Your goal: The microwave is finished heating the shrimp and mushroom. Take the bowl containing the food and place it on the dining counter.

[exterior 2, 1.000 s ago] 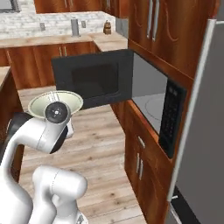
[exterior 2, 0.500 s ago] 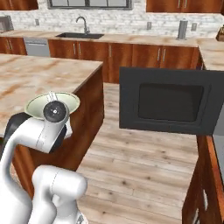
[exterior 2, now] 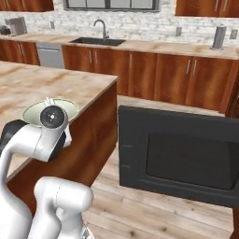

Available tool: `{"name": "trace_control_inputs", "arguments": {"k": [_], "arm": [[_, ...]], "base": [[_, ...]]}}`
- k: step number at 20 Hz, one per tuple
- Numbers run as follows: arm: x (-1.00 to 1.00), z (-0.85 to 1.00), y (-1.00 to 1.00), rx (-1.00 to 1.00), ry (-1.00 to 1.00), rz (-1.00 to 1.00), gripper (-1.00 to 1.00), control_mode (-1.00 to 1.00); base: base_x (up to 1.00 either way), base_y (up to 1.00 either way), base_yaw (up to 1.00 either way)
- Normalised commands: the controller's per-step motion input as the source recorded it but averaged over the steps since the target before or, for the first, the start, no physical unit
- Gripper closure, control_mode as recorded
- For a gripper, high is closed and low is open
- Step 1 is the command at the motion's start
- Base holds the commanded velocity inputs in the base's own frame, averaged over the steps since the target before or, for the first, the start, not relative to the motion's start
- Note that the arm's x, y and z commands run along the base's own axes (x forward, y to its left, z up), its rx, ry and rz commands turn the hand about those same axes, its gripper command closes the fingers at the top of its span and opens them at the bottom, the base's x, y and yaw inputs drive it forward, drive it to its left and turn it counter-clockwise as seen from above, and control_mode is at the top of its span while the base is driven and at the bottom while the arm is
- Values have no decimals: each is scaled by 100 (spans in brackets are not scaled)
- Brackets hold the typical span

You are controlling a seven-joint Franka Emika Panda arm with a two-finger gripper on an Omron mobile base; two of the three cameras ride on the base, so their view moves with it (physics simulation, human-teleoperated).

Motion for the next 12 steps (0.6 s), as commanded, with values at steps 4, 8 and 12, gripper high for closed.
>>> {"name": "trace_control_inputs", "arguments": {"k": [4, 8, 12], "arm": [[0, 0, 0, 0, 0, 0, 100, 100], [0, 0, 0, 0, 0, 0, 100, 100], [0, 0, 0, 0, 0, 0, 100, 100]], "base": [[100, 45, 6], [95, 71, 32], [30, 30, 73]]}}
